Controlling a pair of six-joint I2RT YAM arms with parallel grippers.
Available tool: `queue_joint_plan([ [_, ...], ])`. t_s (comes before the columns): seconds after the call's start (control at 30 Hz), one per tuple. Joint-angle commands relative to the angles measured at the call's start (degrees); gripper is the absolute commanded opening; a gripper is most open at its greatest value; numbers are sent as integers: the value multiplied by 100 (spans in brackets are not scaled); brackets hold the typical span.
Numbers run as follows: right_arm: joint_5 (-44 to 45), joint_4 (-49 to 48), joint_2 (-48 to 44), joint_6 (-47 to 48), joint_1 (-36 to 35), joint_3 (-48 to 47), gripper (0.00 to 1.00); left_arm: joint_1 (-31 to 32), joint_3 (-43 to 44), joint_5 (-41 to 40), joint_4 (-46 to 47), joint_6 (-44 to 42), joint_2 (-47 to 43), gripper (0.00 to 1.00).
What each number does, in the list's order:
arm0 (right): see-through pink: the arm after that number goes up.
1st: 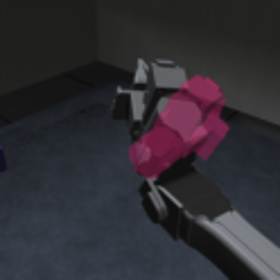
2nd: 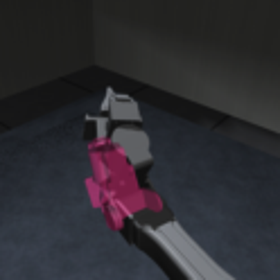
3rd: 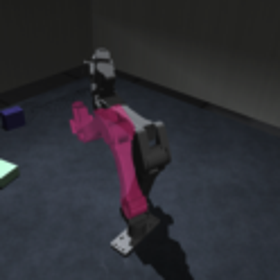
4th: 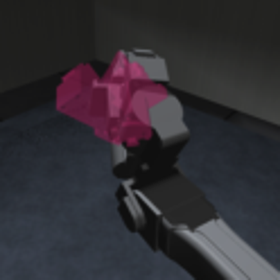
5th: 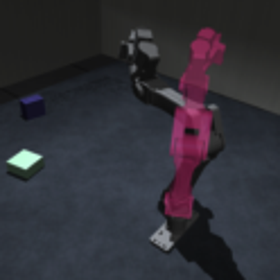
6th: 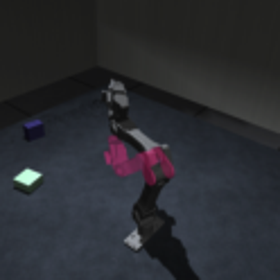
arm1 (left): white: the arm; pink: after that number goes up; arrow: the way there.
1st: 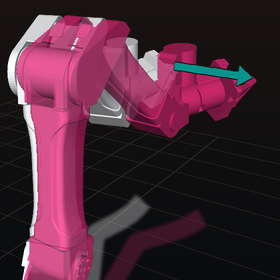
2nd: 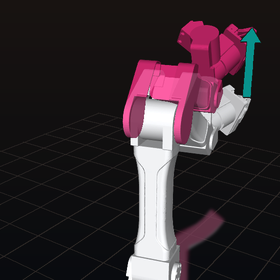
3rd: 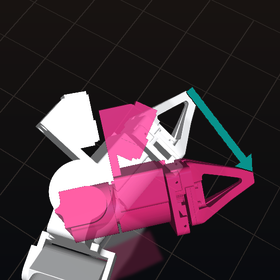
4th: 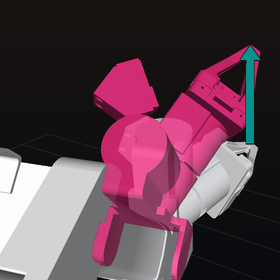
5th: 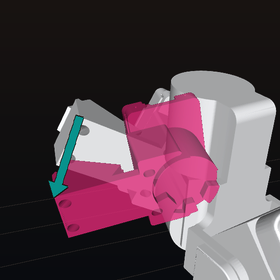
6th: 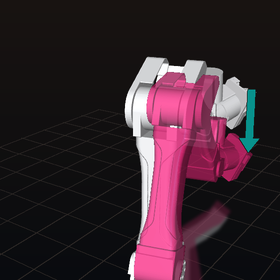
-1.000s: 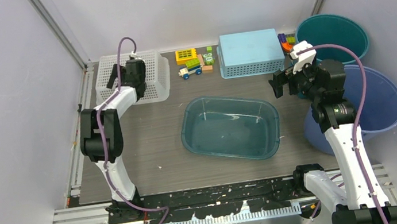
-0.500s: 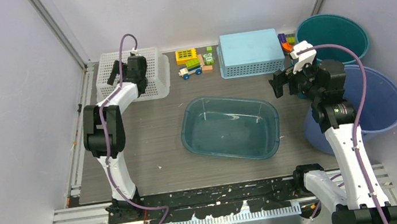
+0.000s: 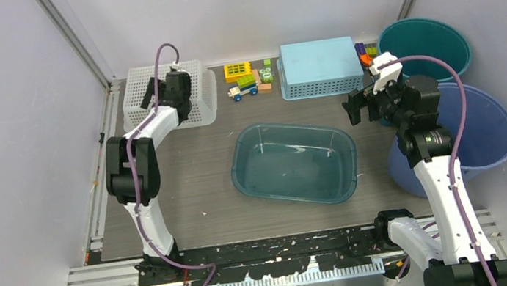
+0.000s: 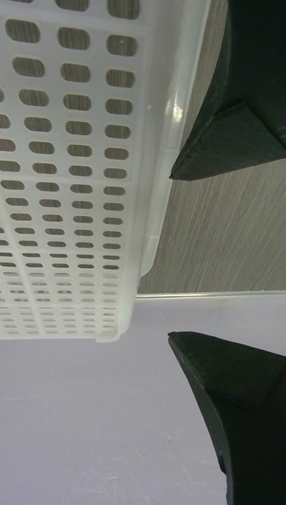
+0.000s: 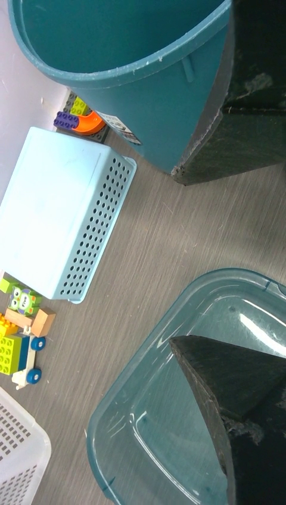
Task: Turn the large container upside down
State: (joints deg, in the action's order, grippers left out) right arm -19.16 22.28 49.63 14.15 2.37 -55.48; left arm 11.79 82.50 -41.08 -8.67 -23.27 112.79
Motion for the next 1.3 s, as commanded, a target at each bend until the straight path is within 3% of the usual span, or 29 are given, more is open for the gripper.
queue_joint_plan([
  [0.0,-358,-108,-31,-26,9,-49,100,-1,-179,255,-97,213,-748,99],
  [0.13,-1073,186,-53,140,-8,-140,100,3,-439,814,-392,293,-1278,99],
  [0.37,-1837,1283,-91,1229,-236,-367,100,47,-1629,2725,-899,249,-3172,100],
  [0.53,-2241,2855,-72,2548,-896,-606,100,95,-2351,3894,-1448,83,-4441,100],
  [0.63,-1644,3227,-186,2850,-1654,-441,100,98,-2650,4570,-2034,-46,-5073,100],
  [0.73,-1304,3572,-347,3244,-2257,-244,100,96,-2983,4888,-2498,-63,-5663,100],
  [0.97,-1935,4623,-421,3982,-2855,-81,100,96,-4024,5110,-2928,61,-7305,100],
  [1.1,-1390,4329,-413,3923,-3273,344,100,95,-4418,5383,-2843,270,-7887,100],
  [1.27,-587,3494,-433,3482,-3744,1016,98,95,-4399,5457,-2899,350,-7902,100],
])
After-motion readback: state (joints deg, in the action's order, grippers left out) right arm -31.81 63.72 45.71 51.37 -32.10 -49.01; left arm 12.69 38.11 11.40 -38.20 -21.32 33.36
